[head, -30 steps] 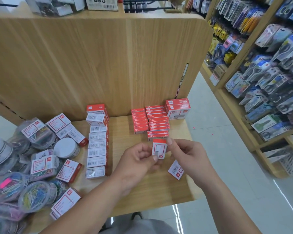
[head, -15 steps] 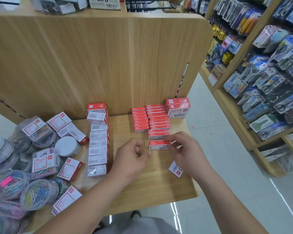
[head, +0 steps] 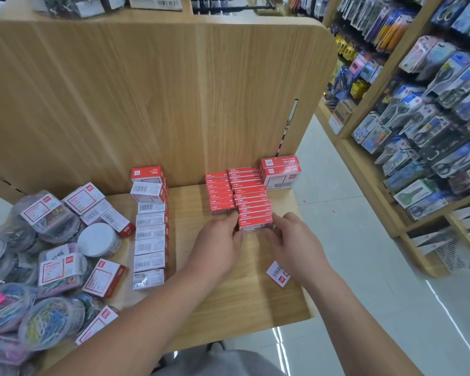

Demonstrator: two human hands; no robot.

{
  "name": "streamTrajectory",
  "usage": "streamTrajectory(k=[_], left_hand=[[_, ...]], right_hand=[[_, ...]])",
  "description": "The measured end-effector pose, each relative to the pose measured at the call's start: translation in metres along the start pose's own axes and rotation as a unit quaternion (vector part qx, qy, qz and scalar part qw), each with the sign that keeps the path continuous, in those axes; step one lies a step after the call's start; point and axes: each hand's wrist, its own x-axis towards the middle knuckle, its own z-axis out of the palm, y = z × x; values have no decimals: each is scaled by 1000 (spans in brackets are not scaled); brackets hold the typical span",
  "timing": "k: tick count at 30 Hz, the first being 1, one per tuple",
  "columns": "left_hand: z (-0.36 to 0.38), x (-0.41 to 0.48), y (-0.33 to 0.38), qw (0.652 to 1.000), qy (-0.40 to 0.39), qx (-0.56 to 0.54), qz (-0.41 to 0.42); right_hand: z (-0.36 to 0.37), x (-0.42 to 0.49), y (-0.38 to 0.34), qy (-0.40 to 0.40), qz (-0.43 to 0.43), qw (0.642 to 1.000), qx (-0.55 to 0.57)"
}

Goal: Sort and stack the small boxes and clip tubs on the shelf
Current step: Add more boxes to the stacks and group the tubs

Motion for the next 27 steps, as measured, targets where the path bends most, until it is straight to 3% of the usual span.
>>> streamTrajectory(k=[15,19,24,27], left_hand=[[11,-2,-2,1000,27,6,2],[6,-20,-2,998,53,6,-28],[21,-60,23,996,-72,44,14],[31,-61,37,992,-93,83,18]], right_hand=[[-8,1,0,-26,-9,999,40],[-25,-13,13,10,95,982,165],[-31,-47,26,29,154,973,171],[-29,-62,27,29,159,970,180]])
